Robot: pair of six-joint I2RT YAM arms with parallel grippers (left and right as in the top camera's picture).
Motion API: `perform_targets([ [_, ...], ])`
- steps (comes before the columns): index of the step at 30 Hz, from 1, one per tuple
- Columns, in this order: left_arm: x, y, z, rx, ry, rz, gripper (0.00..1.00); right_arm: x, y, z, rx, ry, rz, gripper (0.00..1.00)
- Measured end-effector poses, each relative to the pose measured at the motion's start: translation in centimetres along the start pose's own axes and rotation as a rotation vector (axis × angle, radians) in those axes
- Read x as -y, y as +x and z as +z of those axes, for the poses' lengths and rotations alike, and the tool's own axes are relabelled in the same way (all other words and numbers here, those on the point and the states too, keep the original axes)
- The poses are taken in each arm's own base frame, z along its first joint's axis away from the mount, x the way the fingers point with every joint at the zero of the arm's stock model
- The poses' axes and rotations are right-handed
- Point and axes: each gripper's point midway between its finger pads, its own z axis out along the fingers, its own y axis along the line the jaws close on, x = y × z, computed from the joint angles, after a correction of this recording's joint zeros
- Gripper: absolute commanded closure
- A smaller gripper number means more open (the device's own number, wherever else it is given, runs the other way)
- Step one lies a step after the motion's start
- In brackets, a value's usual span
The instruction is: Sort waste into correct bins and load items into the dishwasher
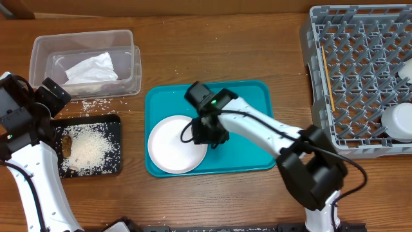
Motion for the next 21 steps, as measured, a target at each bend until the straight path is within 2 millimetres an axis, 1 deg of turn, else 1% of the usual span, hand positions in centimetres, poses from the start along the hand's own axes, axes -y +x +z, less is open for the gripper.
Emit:
perform_targets([
  [3,0.0,0.0,0.0,0.0,0.0,0.0,0.0,0.6,0.4,1.5,0.0,0.064,0.059,0.56],
  [5,0.0,0.0,0.0,0.0,0.0,0.0,0.0,1.1,0.5,2.4,-0.005,0.097,0.092,0.58],
  [6,0.0,0.0,0.0,0.0,0.0,0.0,0.0,1.1,0.5,2.4,-0.001,0.1,0.105,0.68],
  [7,0.0,0.0,0.0,0.0,0.0,0.0,0.0,1.2,0.4,2.3,0.004,0.103,0.112,0.8],
  [8,0.0,0.0,0.0,0.0,0.0,0.0,0.0,1.3,0.3,2.3,0.008,0.107,0.126,0.9],
  [9,0.0,0.0,0.0,0.0,0.0,0.0,0.0,1.4,0.4,2.3,0.008,0.114,0.127,0.96],
  [13,0.0,0.0,0.0,0.0,0.0,0.0,0.0,1.4,0.6,1.8,-0.01,0.12,0.132,0.96],
  [14,0.0,0.0,0.0,0.0,0.0,0.0,0.0,1.7,0.9,1.5,-0.027,0.137,0.136,0.96],
  [16,0.0,0.0,0.0,0.0,0.0,0.0,0.0,2.6,1.3,0.5,-0.064,0.179,0.146,0.96],
  [17,0.0,0.0,0.0,0.0,0.0,0.0,0.0,3.4,1.1,-0.4,-0.079,0.204,0.154,0.96],
  [18,0.0,0.0,0.0,0.0,0.0,0.0,0.0,4.1,0.5,-1.7,-0.081,0.225,0.166,0.96],
  [19,0.0,0.0,0.0,-0.001,0.0,0.0,0.0,4.9,-0.5,-3.2,-0.068,0.244,0.179,0.96],
  [20,0.0,0.0,0.0,0.0,0.0,0.0,0.0,5.2,-1.2,-4.0,-0.054,0.249,0.187,0.96],
  [21,0.0,0.0,0.0,0.001,0.0,0.0,0.0,6.7,-3.5,-6.6,0.002,0.265,0.217,0.96],
])
